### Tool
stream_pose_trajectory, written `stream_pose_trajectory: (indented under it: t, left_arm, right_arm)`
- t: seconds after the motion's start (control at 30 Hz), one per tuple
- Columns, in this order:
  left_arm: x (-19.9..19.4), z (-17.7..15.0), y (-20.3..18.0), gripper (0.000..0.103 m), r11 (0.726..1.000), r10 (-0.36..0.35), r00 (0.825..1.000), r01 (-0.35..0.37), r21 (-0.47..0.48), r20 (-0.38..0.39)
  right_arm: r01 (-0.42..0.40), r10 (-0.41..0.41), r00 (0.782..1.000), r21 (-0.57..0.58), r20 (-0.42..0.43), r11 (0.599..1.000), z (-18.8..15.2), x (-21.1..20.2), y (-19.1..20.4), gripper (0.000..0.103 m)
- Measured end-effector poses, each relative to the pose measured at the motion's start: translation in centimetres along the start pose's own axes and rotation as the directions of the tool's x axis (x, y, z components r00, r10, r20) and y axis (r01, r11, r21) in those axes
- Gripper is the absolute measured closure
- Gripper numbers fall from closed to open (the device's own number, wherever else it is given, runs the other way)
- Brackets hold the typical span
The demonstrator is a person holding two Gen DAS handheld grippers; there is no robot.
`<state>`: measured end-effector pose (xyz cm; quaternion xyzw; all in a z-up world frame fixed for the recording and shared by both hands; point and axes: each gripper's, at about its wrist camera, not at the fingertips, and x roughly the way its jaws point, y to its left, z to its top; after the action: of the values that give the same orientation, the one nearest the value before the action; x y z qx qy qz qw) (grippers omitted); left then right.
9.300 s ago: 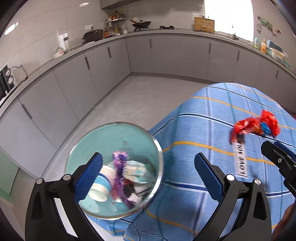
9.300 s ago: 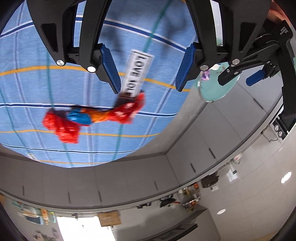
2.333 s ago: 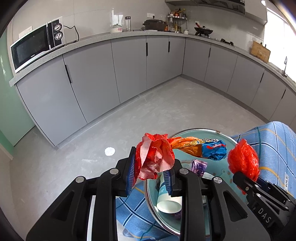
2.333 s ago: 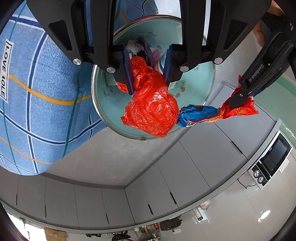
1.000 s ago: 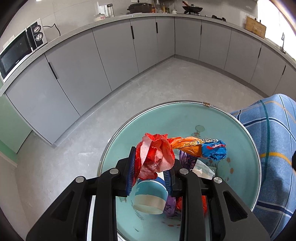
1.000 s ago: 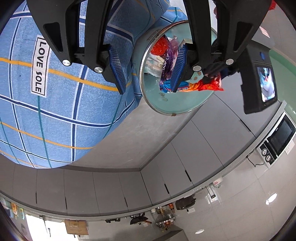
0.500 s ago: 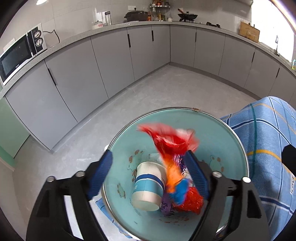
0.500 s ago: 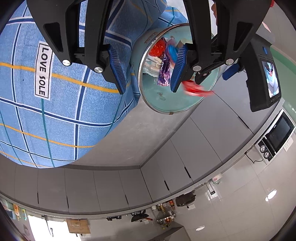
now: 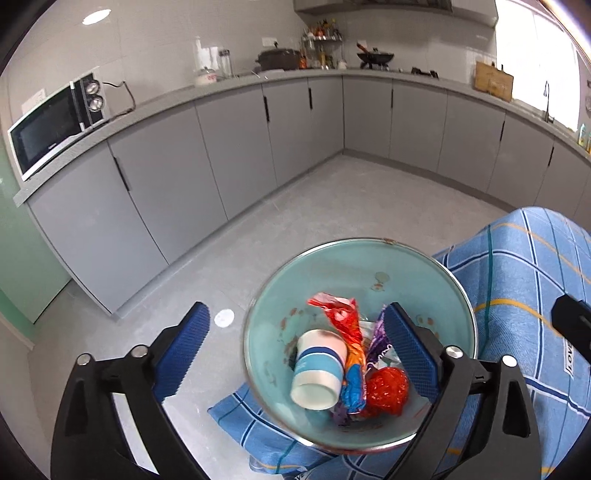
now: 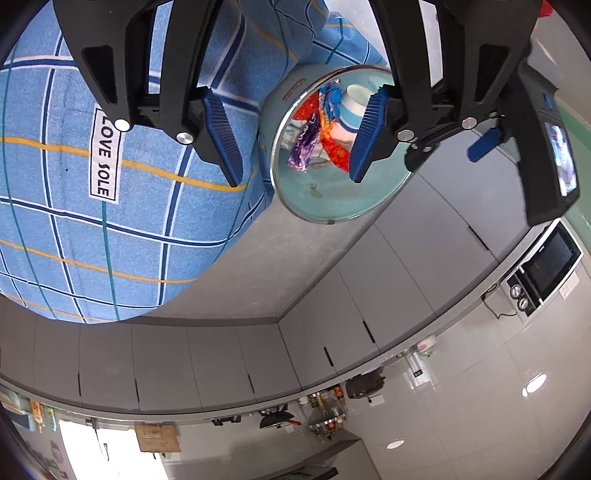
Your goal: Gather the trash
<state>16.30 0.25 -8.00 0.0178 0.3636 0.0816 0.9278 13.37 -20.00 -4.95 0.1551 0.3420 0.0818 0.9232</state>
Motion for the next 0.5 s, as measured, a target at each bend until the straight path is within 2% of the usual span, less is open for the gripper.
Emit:
stream_pose_trajectory:
  t: [0.1,0.23,0.37,0.5]
  left_arm:
    - [-1.3,-0.4,0.9,0.006,1.000,-0.007,1.000,0.008,-0.013,0.019]
    - [-2.8,-1.2,2.1,0.006,1.000,-0.016,1.000,0.016,-0.021,0.025]
    - [-4.3,-1.8,3.1,0.006,0.999,-0.026,0.999,0.027,-0.024,0.033]
    - [-6.0,-2.3,4.1,0.006,0.998,-0.035,0.998,0.037,-0.053,0.048]
  right_arm:
    - [-0.015,0.015,1.000,-0.010,-0.013,1.000,-0.6,-0.1,0.5,0.042]
    - [-0.030,0.029,0.999,-0.028,-0.023,0.999,-1.7,-0.5,1.5,0.035]
    - [-0.037,0.036,0.999,-0.050,-0.019,0.998,-2.5,-1.3,2.3,0.029]
    - [-0.044,0.044,0.999,-0.071,0.002,0.997,-2.8,-2.6,3.2,0.028]
